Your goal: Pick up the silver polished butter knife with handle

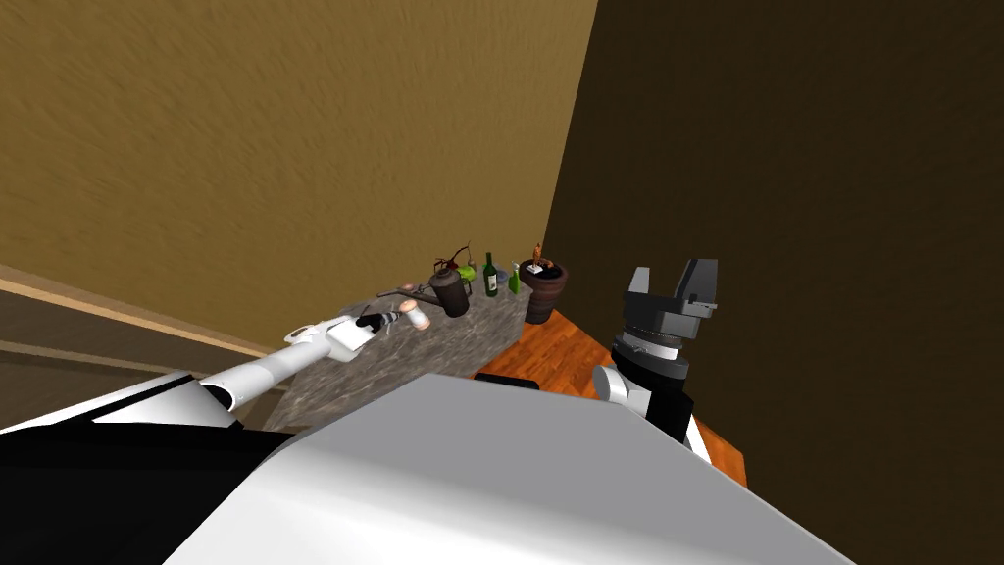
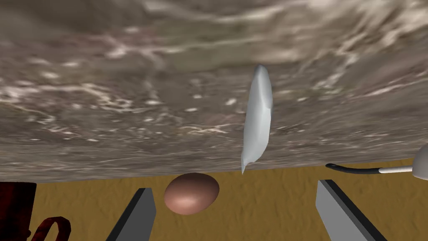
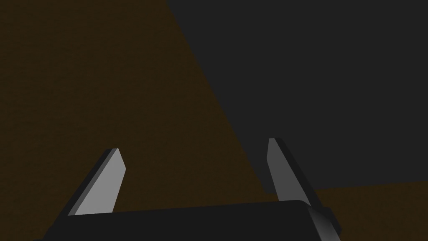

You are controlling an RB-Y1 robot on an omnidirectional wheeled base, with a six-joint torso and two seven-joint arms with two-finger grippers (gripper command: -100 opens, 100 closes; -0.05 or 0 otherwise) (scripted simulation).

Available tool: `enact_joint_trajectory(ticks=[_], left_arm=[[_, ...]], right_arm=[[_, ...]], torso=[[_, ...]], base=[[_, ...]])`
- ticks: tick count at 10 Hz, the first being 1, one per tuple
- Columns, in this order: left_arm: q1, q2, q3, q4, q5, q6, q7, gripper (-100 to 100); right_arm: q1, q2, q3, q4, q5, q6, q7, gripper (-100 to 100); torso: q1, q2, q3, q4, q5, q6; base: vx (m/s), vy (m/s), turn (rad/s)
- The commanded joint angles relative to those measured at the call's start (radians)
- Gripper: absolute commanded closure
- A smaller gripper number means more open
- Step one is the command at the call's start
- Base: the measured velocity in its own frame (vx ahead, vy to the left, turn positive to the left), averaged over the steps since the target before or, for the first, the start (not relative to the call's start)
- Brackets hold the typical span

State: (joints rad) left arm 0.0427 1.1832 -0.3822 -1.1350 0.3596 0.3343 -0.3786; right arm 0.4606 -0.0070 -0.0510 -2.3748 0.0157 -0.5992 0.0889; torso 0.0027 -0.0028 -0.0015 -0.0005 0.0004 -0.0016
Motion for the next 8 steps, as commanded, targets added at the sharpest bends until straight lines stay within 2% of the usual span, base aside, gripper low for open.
enact_joint_trajectory(ticks=[1,2,3,4,8], left_arm=[[-0.010,0.011,-0.015,0.024,0.004,0.029,-0.006,-100],[-0.008,0.005,-0.010,0.016,0.001,0.016,-0.003,-100],[-0.009,0.005,-0.011,0.019,0.001,0.020,-0.005,0],[-0.019,-0.013,-0.004,0.057,-0.006,0.023,0.002,-100],[-0.041,-0.055,0.012,0.146,-0.024,0.032,0.016,-100]], right_arm=[[0.000,0.000,0.000,0.000,0.000,0.000,0.000,0],[0.000,0.000,0.000,0.000,0.000,0.000,0.000,0],[0.000,0.000,0.000,0.000,0.000,0.000,0.000,0],[0.000,0.000,0.000,0.000,0.000,0.000,0.000,0],[0.000,0.000,0.000,0.000,0.000,0.000,0.000,0]], torso=[[0.000,0.000,0.000,0.000,0.000,0.000],[-0.001,0.001,0.000,0.000,0.000,0.000],[-0.002,0.002,0.001,0.000,0.000,0.000],[-0.002,0.004,0.002,0.001,0.000,0.000],[0.001,0.009,0.005,0.002,0.001,0.000]], base=[[0.044,0.020,-0.087],[0.018,0.008,-0.017],[0.000,0.000,0.000],[-0.049,0.032,-0.226],[-0.082,0.058,-0.229]])
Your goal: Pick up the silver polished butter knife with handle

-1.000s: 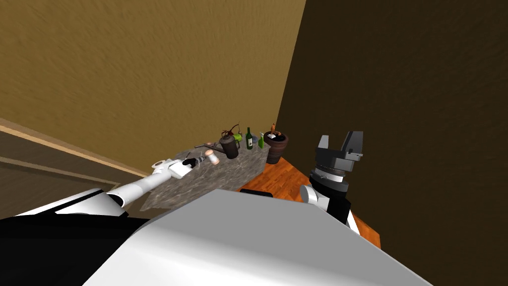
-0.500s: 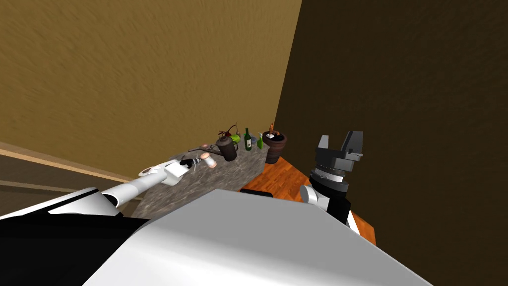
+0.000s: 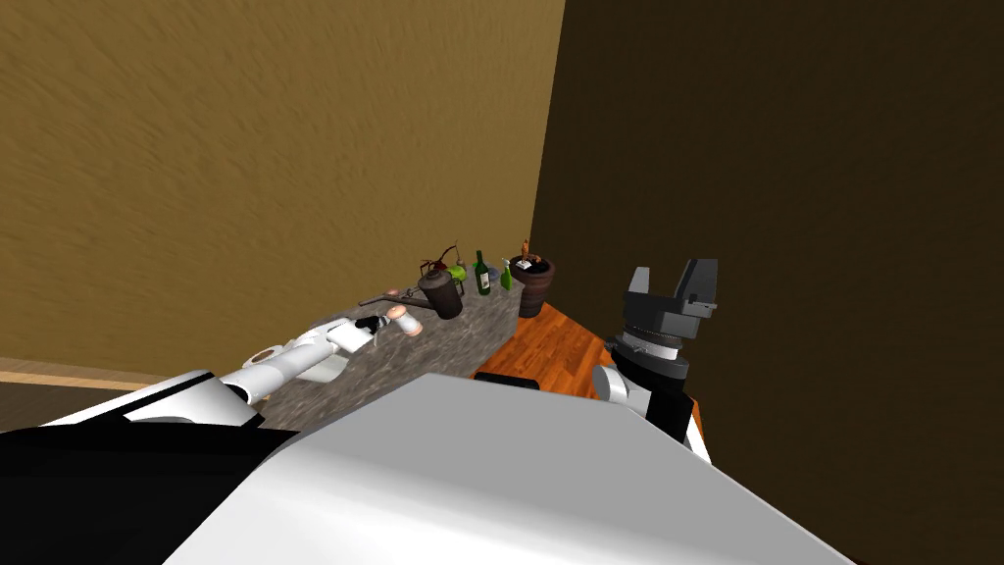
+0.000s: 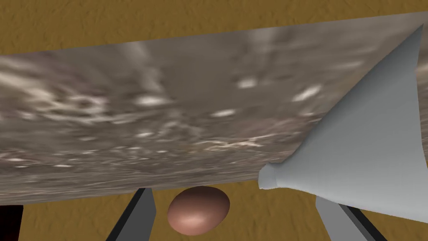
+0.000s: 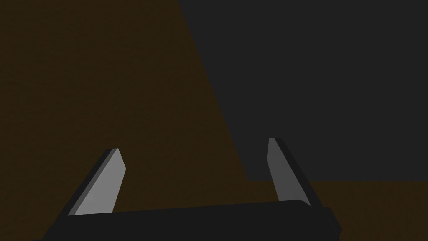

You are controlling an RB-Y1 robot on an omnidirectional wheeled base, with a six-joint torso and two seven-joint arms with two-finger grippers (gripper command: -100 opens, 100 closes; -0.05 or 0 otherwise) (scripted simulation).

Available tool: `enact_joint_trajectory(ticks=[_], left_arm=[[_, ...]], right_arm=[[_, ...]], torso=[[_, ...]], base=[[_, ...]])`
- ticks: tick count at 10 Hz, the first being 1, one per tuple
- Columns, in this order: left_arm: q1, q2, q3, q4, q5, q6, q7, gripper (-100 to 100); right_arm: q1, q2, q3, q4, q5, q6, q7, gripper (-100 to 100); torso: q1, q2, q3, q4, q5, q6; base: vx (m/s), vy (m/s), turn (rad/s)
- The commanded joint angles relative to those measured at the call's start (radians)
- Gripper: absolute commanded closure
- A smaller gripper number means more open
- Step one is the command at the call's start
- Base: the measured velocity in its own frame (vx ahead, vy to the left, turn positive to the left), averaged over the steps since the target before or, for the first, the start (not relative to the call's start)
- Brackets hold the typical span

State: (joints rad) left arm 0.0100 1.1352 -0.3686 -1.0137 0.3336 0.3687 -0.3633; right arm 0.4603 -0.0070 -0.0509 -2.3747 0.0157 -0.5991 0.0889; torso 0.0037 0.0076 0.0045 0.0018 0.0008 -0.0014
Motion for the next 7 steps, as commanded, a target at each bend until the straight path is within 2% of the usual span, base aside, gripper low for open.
enact_joint_trajectory(ticks=[1,2,6,7], left_arm=[[0.000,0.000,0.000,0.000,0.000,0.000,0.000,-100],[0.000,-0.001,0.002,0.001,-0.002,0.002,0.003,100],[0.000,-0.001,0.004,0.003,0.001,0.003,0.007,100],[0.000,-0.001,0.004,0.003,0.001,0.003,0.006,0]], right_arm=[[0.000,0.000,0.000,0.000,0.000,0.000,0.000,0],[0.000,0.000,0.000,0.000,0.000,0.000,0.000,0],[0.000,0.000,0.000,0.000,0.000,0.000,0.000,0],[0.000,0.000,0.000,0.000,0.000,0.000,0.000,0]], torso=[[0.000,0.000,0.000,0.000,0.000,0.000],[-0.001,-0.002,-0.001,0.000,0.000,-0.001],[-0.004,-0.008,-0.005,-0.003,-0.001,0.002],[-0.004,-0.008,-0.005,-0.003,-0.001,0.002]], base=[[-0.048,0.027,-0.059],[-0.008,0.005,0.011],[-0.001,0.002,0.007],[0.000,0.000,0.000]])
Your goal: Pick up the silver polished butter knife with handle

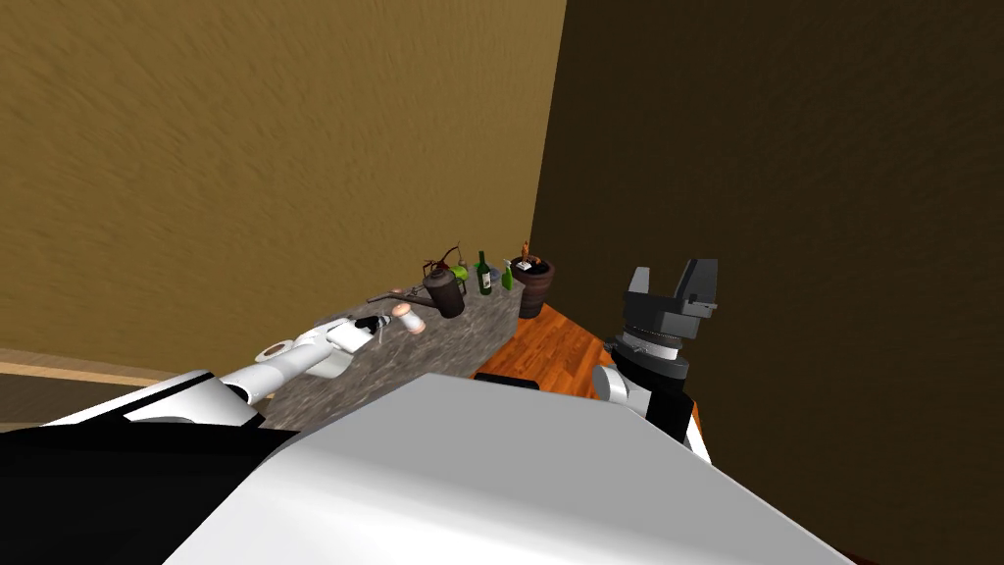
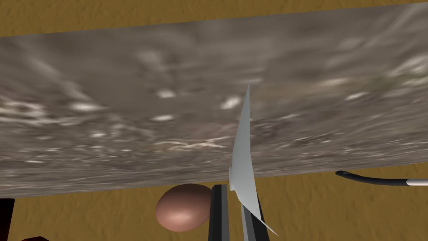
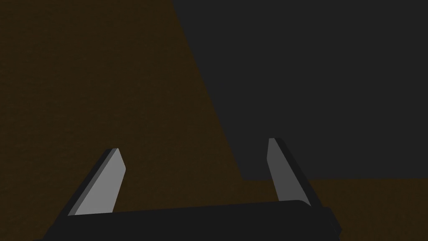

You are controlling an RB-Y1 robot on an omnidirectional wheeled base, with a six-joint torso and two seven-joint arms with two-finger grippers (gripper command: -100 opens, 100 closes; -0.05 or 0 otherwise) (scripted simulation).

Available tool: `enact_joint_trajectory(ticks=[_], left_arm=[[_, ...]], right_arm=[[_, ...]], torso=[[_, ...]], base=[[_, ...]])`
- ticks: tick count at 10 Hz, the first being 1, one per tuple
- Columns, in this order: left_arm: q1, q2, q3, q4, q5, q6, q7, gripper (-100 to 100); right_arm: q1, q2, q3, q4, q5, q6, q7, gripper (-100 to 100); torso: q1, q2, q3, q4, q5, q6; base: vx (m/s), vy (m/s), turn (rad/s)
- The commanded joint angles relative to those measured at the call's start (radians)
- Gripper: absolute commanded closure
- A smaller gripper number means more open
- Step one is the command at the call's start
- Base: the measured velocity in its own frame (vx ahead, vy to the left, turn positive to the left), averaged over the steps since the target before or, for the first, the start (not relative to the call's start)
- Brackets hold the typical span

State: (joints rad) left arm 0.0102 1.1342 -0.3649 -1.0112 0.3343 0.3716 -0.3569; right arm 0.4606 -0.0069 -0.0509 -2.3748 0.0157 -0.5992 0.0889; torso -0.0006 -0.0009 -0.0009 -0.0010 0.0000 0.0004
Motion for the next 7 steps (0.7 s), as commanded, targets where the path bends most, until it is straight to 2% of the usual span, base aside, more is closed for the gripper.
enact_joint_trajectory(ticks=[1,2,5,6,7], left_arm=[[0.001,0.012,-0.012,-0.016,0.009,-0.009,-0.012,100],[0.007,0.024,-0.017,-0.041,0.014,-0.012,-0.016,100],[0.020,0.048,-0.026,-0.093,0.024,-0.016,-0.024,100],[0.024,0.044,-0.019,-0.087,0.018,-0.012,-0.019,100],[0.025,0.045,-0.019,-0.091,0.018,-0.011,-0.019,0]], right_arm=[[0.000,0.000,0.000,0.000,0.000,0.000,0.000,0],[0.000,0.000,0.000,0.000,0.000,0.000,0.000,0],[0.000,0.000,0.000,0.000,0.000,0.000,0.000,0],[0.000,0.000,0.000,0.000,0.000,0.000,0.000,0],[0.000,0.000,0.000,0.000,0.000,0.000,0.000,0]], torso=[[0.000,0.000,0.000,0.000,0.000,0.000],[-0.001,-0.002,-0.001,0.000,-0.001,-0.002],[-0.004,-0.004,-0.002,-0.001,-0.001,-0.001],[-0.005,-0.004,-0.002,-0.001,-0.001,-0.001],[-0.003,-0.003,-0.002,0.000,-0.001,0.000]], base=[[0.048,-0.026,0.199],[0.080,-0.054,0.302],[0.068,-0.058,0.161],[0.033,-0.030,0.044],[0.005,-0.006,-0.008]])
